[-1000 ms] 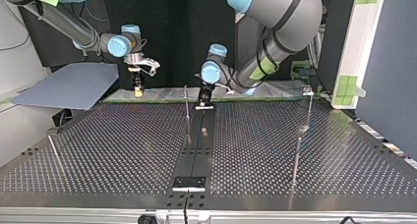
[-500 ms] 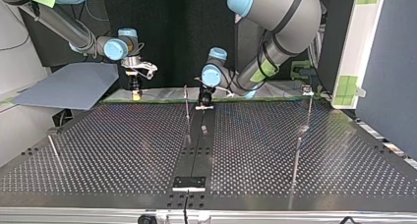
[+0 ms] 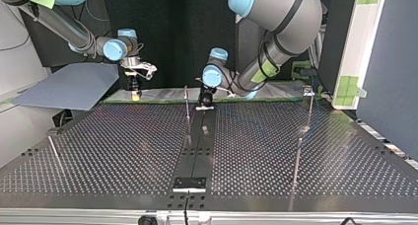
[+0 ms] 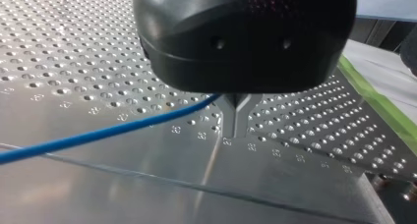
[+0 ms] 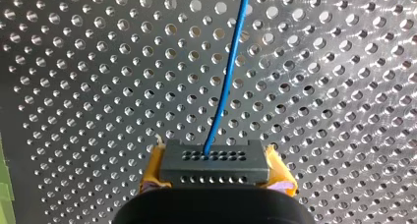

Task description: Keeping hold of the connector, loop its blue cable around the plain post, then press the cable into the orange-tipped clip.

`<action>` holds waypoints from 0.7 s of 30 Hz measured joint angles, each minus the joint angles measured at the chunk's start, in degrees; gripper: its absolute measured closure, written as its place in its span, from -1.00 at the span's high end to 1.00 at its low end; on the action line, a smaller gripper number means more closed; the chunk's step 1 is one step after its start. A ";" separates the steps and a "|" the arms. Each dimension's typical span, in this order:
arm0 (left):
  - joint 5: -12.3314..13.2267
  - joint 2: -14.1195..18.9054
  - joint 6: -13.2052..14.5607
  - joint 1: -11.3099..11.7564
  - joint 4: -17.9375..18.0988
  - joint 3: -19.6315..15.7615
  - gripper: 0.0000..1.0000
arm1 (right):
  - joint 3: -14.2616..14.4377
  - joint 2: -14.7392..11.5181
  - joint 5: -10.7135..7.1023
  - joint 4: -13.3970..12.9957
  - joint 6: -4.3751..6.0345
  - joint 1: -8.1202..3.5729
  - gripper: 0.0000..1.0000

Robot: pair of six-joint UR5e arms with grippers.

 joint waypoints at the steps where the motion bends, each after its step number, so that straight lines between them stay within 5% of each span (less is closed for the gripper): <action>1: -0.02 -0.01 0.00 0.00 -0.04 0.00 -1.00 | 0.00 0.03 -0.16 0.01 -0.02 0.00 -1.00; 8: -0.14 -0.02 0.02 -0.02 -0.40 -0.02 -1.00 | 0.00 0.48 -0.77 0.14 -0.20 0.00 -1.00; 13: -0.41 -0.01 0.27 0.01 -0.79 -0.02 -0.57 | -0.12 1.14 -0.87 0.05 -0.33 0.03 -1.00; 15: -0.89 0.00 0.59 -0.01 -1.12 -0.02 -0.15 | -0.17 1.54 -0.89 0.02 -0.38 0.05 -1.00; 21: -3.73 0.00 2.83 -0.25 -3.30 -0.04 -0.22 | -0.21 1.95 -0.91 0.00 -0.43 0.09 -1.00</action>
